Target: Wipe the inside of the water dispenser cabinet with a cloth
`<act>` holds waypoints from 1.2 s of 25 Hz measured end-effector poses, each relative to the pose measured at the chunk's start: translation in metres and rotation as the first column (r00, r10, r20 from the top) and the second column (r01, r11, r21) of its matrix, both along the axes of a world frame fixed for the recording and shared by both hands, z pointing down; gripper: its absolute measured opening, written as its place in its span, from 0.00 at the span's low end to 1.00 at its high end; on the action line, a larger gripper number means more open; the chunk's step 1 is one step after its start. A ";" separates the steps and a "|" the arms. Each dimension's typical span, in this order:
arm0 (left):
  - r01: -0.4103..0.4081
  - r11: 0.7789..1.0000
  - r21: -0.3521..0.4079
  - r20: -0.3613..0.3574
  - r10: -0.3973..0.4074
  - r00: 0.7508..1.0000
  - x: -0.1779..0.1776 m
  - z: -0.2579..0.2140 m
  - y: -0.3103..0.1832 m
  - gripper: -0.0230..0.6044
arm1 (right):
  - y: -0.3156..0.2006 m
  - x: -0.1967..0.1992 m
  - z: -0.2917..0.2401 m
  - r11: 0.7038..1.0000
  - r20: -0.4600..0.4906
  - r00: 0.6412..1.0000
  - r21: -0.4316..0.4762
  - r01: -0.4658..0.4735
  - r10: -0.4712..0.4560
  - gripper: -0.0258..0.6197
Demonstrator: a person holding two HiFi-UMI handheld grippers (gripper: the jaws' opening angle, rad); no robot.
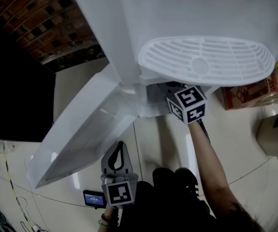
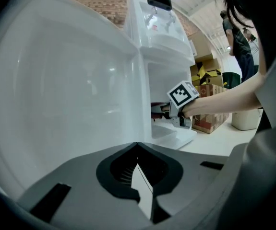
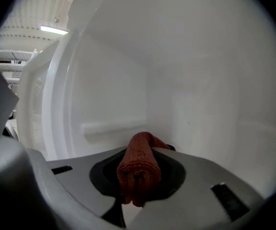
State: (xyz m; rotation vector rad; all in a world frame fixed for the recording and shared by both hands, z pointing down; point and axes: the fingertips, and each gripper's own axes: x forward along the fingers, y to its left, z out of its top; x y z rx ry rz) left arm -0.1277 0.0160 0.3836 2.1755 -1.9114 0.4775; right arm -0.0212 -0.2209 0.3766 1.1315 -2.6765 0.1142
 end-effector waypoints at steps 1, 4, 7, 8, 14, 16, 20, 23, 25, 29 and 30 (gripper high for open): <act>0.001 1.000 0.003 0.000 -0.001 1.000 -0.001 0.000 0.000 0.04 | -0.003 0.003 -0.024 0.998 0.019 1.000 0.059 -0.019 0.018 0.15; 0.001 1.000 0.006 -0.002 -0.001 1.000 -0.001 -0.001 0.000 0.04 | -0.009 0.013 -0.095 0.971 0.076 0.995 0.227 -0.073 0.058 0.15; 0.005 1.000 0.001 -0.010 -0.005 1.000 -0.003 0.001 0.002 0.04 | -0.017 0.019 -0.134 0.947 0.125 0.991 0.307 -0.090 0.053 0.15; 0.008 1.000 -0.001 -0.011 -0.008 1.000 -0.004 0.002 0.003 0.04 | -0.023 0.023 -0.135 0.946 0.135 0.989 0.306 -0.106 0.067 0.15; 0.023 1.000 -0.017 -0.005 -0.023 1.000 -0.011 0.005 0.005 0.04 | -0.043 0.041 -0.053 0.976 0.050 0.985 0.134 -0.169 0.163 0.15; 0.019 1.000 -0.010 -0.001 -0.019 1.000 -0.010 0.004 0.004 0.04 | -0.037 0.038 -0.011 0.988 -0.020 0.989 0.061 -0.144 0.146 0.15; -0.002 1.000 0.006 0.001 0.002 1.000 -0.002 -0.001 0.001 0.04 | -0.017 0.025 0.033 0.995 -0.074 0.993 -0.047 -0.093 0.089 0.15; -0.010 1.000 -0.001 -0.009 0.010 1.000 0.004 0.000 0.002 0.04 | -0.014 0.030 0.045 0.994 -0.100 0.991 -0.062 -0.093 0.086 0.15; -0.008 1.000 -0.006 -0.014 0.008 1.000 0.004 0.002 0.003 0.04 | -0.020 0.041 0.037 0.991 -0.092 0.987 -0.033 -0.133 0.130 0.15; -0.003 1.000 -0.006 -0.010 0.003 1.000 0.002 0.002 0.002 0.04 | -0.032 0.068 -0.026 0.956 0.019 0.961 0.095 -0.277 0.277 0.15; -0.001 1.000 -0.005 -0.010 0.001 1.000 0.001 0.002 0.002 0.04 | -0.034 0.074 -0.042 0.941 0.045 0.950 0.127 -0.312 0.309 0.15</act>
